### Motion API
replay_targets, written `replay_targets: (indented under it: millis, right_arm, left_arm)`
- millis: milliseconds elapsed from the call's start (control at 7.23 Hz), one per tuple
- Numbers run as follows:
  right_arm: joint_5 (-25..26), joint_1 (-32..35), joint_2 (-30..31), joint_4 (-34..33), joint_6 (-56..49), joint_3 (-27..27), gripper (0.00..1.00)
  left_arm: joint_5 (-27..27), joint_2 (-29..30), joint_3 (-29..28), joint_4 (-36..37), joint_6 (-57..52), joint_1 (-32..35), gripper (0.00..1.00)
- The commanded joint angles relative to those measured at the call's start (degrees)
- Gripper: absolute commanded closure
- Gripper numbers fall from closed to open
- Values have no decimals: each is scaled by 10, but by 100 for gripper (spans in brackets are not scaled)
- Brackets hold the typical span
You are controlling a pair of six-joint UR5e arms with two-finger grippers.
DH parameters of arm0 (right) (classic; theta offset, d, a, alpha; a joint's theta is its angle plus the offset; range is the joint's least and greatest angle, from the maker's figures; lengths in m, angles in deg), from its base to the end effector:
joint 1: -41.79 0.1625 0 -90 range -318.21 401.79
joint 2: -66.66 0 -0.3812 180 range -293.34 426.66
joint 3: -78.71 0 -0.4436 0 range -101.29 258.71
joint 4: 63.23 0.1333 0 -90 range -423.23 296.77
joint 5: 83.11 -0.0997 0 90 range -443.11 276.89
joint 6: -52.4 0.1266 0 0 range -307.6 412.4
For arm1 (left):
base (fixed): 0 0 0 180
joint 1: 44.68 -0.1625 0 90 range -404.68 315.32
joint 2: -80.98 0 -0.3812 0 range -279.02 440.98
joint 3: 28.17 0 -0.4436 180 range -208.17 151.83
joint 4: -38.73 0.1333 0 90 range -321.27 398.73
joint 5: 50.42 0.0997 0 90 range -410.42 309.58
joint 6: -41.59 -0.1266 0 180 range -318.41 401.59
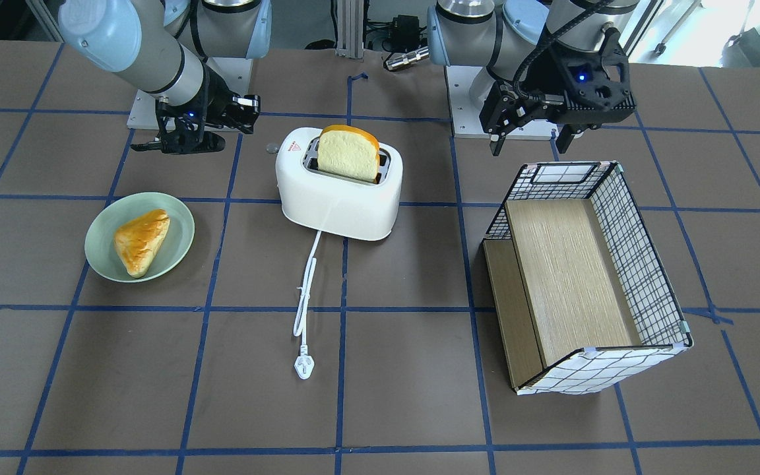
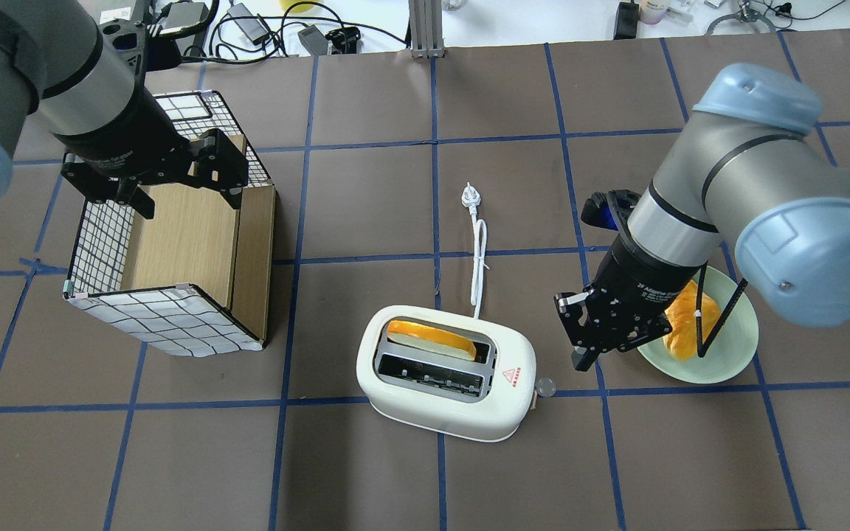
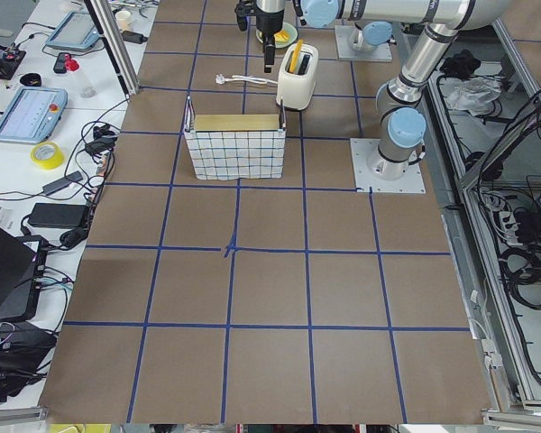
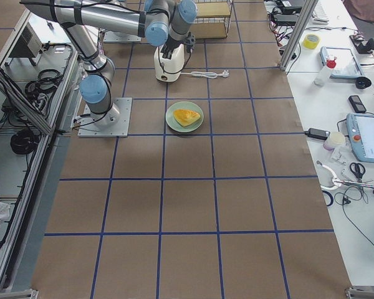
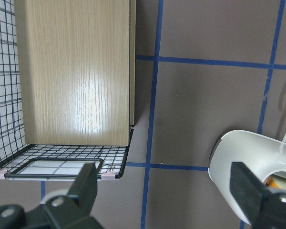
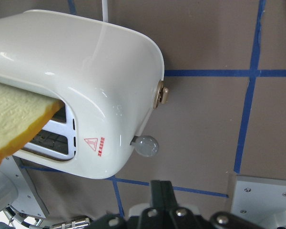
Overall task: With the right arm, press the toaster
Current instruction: 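Move the right gripper down toward the lever on the white toaster's side, then press the toaster lever down with the right gripper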
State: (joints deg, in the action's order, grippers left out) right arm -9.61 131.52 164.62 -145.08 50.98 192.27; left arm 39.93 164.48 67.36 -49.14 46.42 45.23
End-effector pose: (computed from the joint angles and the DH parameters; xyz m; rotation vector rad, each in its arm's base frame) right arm 0.1673 -0.4176 0.2695 0.0571 2.7934 0.5812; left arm -0.1317 -0.5070 0.4277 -0.1349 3.1337 -0.0852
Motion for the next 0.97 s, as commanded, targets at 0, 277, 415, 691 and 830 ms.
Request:
replay_targets:
  millis: [0, 277, 415, 691, 830]
  right_arm:
    - [-21, 0, 1, 5, 3, 24, 100]
    - [-27, 3, 1, 4, 1, 39, 100]
    - [-52, 3, -1, -3, -2, 40, 100]
    - [-57, 4, -7, -23, -2, 44, 100]
    - [-57, 4, -12, -33, -2, 45, 100]
  left_arm:
    - [0, 0, 0, 0, 0, 0, 0]
    - [0, 0, 0, 1, 0, 0, 0]
    - [0, 0, 0, 0, 0, 0, 0]
    - [0, 0, 0, 0, 0, 0, 0]
    - [0, 0, 0, 0, 0, 0, 0]
